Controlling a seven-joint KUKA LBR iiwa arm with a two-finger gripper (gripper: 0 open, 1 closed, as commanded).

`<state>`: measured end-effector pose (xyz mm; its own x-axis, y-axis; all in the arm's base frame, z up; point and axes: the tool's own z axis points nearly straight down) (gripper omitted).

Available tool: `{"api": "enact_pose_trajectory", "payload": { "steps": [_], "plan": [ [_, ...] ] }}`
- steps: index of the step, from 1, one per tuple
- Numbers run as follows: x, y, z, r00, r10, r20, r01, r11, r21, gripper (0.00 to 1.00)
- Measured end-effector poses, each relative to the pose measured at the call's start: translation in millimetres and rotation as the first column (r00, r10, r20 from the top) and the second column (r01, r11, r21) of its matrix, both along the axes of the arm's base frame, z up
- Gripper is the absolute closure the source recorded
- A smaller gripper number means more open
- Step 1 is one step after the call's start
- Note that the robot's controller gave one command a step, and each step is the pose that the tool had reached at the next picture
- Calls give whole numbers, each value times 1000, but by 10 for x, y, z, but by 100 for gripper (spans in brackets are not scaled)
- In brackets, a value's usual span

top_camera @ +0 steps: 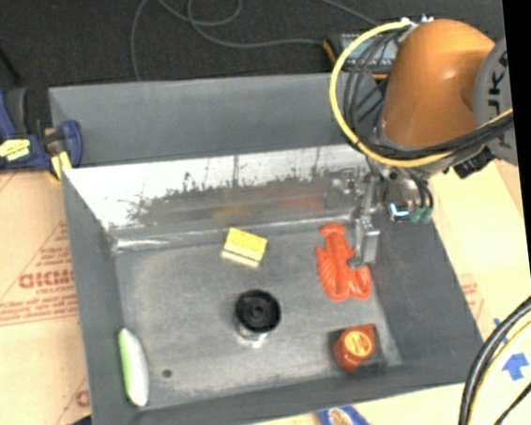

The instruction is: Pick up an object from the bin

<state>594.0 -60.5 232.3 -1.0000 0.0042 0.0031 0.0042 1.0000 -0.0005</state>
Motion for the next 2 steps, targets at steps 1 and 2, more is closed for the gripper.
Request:
{"api": "enact_pose_trajectory", "payload": {
  "steps": [1, 2],
  "plan": [
    [10, 0, 50, 1000, 1, 8, -1, 1000, -1, 0],
    [-97, 127, -309, 996, -90, 11, 90, 996, 1, 0]
  ]
}}
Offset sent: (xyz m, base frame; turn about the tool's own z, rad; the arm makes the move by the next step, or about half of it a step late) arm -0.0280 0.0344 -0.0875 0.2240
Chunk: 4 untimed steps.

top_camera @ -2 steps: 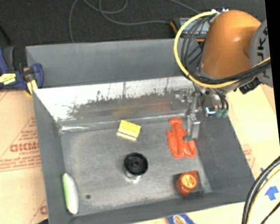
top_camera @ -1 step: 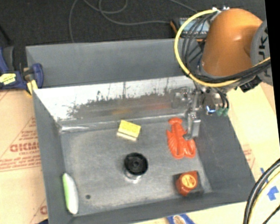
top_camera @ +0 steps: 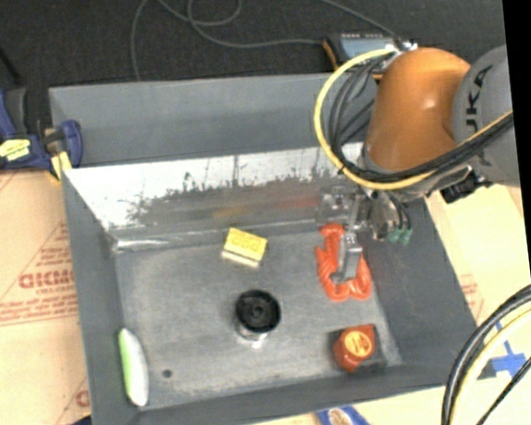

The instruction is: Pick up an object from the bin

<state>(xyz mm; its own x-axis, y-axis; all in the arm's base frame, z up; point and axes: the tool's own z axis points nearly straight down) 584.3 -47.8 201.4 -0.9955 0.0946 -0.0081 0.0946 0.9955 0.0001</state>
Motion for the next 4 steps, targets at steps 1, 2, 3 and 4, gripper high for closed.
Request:
{"api": "enact_pose_trajectory", "payload": {
  "steps": [1, 2, 3, 4],
  "plan": [
    [-236, 349, -476, 1000, 15, -3, -15, 1000, 0, 0],
    [-496, 423, -651, 998, -59, -10, 59, 998, 3, 0],
    [-571, 642, -963, 993, -114, -3, 114, 993, 0, 0],
    [-257, 883, -1132, 993, -114, -7, 114, 993, 1, 0]
  ]
}}
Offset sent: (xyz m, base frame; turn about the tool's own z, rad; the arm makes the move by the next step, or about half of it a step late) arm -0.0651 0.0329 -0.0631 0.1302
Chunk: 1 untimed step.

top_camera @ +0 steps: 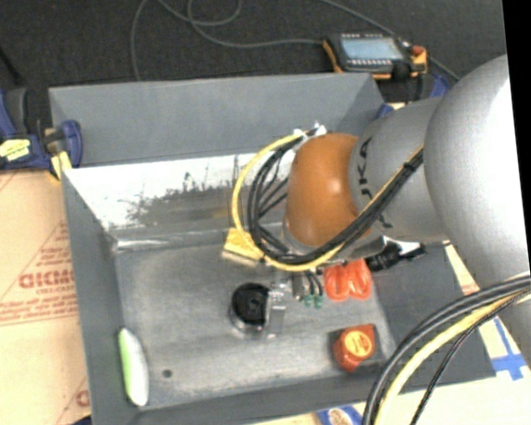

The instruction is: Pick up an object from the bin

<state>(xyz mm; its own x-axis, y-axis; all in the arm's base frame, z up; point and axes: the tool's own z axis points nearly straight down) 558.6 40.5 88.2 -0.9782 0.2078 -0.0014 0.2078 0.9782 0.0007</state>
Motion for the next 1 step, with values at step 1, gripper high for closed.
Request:
{"api": "enact_pose_trajectory", "payload": {
  "steps": [1],
  "plan": [
    [46, 173, -176, 1000, -11, 1, 11, 1000, 0, 100]
  ]
}}
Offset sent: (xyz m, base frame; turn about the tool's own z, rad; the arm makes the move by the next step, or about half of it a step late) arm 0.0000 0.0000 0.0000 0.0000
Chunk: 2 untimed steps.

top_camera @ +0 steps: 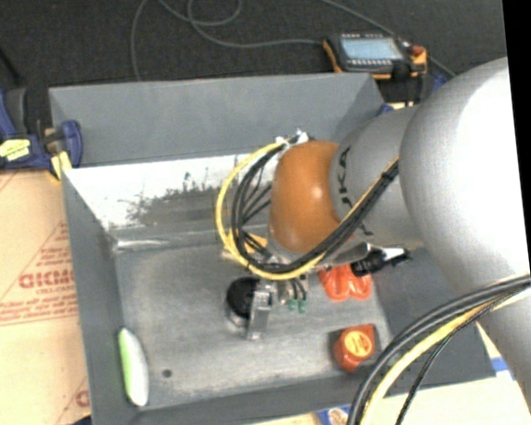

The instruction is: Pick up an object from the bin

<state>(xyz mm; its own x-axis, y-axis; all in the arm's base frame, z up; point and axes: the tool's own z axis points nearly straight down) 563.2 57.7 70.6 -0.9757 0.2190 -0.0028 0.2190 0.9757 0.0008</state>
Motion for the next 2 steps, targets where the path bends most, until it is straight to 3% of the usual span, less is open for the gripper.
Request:
{"api": "enact_pose_trajectory", "payload": {
  "steps": [2],
  "plan": [
    [-33, -15, 19, 1000, 2, -1, -2, 1000, 0, 100]
  ]
}}
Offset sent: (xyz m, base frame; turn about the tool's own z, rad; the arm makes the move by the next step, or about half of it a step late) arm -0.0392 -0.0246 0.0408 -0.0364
